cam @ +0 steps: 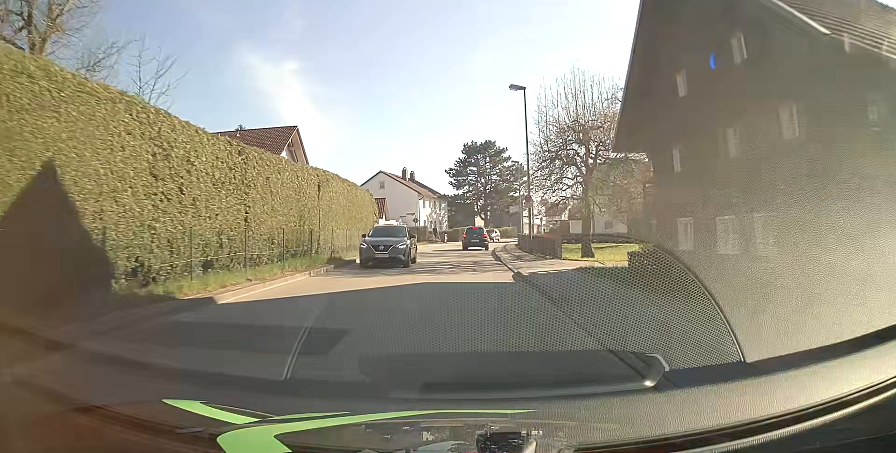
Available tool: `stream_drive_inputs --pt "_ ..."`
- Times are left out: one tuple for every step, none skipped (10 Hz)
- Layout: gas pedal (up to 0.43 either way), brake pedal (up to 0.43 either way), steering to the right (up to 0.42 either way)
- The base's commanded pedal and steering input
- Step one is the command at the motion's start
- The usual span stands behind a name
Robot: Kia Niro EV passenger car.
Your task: Follow the waypoints while adhering to traffic rules and regulations
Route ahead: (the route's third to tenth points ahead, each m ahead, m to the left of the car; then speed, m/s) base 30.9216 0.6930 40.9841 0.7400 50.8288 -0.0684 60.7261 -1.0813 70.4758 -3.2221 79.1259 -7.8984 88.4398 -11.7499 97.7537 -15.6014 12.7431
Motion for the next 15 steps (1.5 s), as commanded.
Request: stream_drive_inputs --pt "0.067 0.000 0.000" --pt "0.059 0.000 0.000" --pt "0.059 0.000 0.000" --pt "0.059 0.000 0.000" --pt "0.059 0.000 0.000" --pt "0.047 0.000 0.000" --pt "0.000 0.000 -0.005" --pt "0.000 0.000 -0.005" --pt "0.000 0.000 -0.005" --pt "0.000 0.000 -0.005" --pt "0.000 0.049 -0.002" --pt "0.000 0.213 -0.001" --pt "0.000 0.244 0.001" --pt "0.000 0.244 0.002" --pt "0.000 0.244 0.002"
